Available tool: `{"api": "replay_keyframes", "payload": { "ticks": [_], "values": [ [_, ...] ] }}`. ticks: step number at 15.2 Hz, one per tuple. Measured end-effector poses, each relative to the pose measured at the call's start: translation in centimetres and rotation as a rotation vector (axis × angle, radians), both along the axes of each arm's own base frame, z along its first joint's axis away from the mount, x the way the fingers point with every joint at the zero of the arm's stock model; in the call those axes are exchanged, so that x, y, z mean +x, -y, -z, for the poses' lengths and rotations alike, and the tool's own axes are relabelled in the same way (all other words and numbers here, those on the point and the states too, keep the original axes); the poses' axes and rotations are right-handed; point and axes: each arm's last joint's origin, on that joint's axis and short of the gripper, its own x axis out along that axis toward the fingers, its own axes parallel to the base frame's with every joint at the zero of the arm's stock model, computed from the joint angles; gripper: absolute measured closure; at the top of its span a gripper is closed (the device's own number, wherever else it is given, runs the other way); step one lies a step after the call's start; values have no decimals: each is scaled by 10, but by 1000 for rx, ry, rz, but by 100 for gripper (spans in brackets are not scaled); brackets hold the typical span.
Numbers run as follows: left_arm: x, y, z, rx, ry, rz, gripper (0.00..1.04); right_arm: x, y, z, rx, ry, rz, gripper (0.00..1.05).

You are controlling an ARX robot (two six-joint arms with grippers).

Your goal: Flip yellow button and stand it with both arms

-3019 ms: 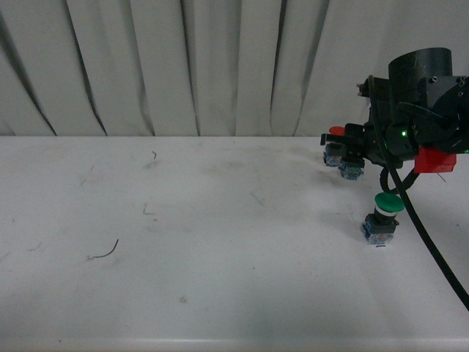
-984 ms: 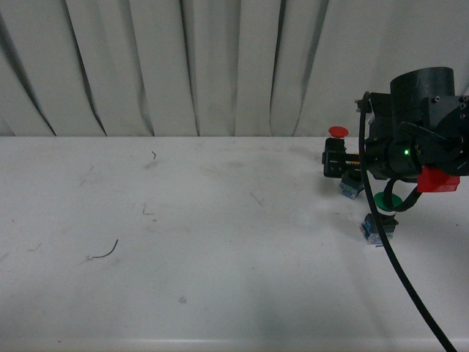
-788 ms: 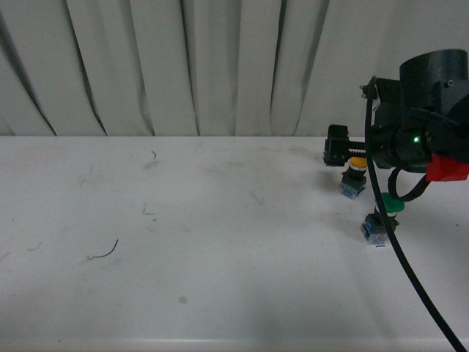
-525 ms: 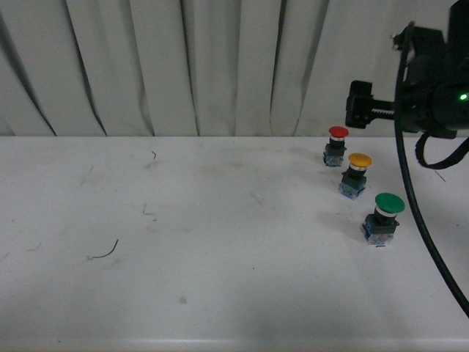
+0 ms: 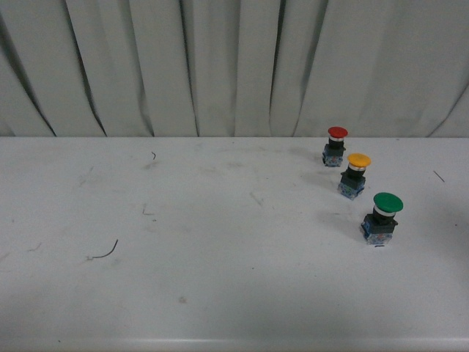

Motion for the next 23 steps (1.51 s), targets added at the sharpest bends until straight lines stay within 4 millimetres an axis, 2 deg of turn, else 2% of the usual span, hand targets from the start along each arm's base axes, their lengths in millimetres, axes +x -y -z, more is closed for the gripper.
{"api": "replay_keyframes", "payload": {
  "ticks": [2, 3, 7, 11, 17, 23],
  "values": [
    [0, 0, 0, 0, 0, 0, 7, -27, 5, 16, -6, -7, 24, 95],
    [0, 0, 0, 0, 0, 0, 7, -36, 5, 23, -11, -17, 20, 103],
    [0, 0, 0, 0, 0, 0, 7, -70, 4, 40, -10, -16, 17, 103],
    [0, 0, 0, 0, 0, 0, 7, -93, 4, 49, -10, -16, 17, 103],
    [0, 0, 0, 0, 0, 0, 7, -115, 4, 65, -11, -29, 17, 103],
    [0, 0, 0, 0, 0, 0, 7, -131, 4, 59, -11, 6, 17, 103]
  ]
}}
